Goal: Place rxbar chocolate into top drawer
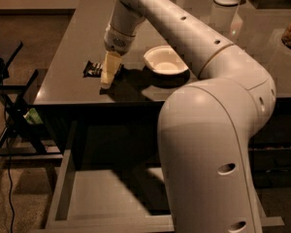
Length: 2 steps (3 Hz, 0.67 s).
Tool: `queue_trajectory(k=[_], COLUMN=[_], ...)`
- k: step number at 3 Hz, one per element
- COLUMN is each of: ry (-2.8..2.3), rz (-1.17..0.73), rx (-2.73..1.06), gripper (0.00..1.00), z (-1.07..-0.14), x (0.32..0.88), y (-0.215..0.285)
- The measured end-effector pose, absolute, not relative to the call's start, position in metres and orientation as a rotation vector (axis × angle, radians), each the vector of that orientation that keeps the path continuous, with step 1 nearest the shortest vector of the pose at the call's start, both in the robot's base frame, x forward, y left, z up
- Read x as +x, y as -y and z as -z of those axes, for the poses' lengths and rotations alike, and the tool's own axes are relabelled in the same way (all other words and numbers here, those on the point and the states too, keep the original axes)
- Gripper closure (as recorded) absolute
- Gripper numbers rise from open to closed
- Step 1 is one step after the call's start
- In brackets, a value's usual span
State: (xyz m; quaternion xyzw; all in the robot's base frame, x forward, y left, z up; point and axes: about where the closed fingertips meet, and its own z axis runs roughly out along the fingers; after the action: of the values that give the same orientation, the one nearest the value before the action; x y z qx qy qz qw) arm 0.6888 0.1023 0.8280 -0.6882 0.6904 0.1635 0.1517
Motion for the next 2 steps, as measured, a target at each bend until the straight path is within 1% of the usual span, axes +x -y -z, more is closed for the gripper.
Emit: queue_trajectory(k=[1, 2], ry=[-1.982, -1.981], rz=[-0.469, -0.469], rx=[-1.975, -1.975], gripper=[0.19, 0.42], z=[-0.8280, -0.8280], x=[0.6888, 0.6888], y=[-0.1023, -0.1023])
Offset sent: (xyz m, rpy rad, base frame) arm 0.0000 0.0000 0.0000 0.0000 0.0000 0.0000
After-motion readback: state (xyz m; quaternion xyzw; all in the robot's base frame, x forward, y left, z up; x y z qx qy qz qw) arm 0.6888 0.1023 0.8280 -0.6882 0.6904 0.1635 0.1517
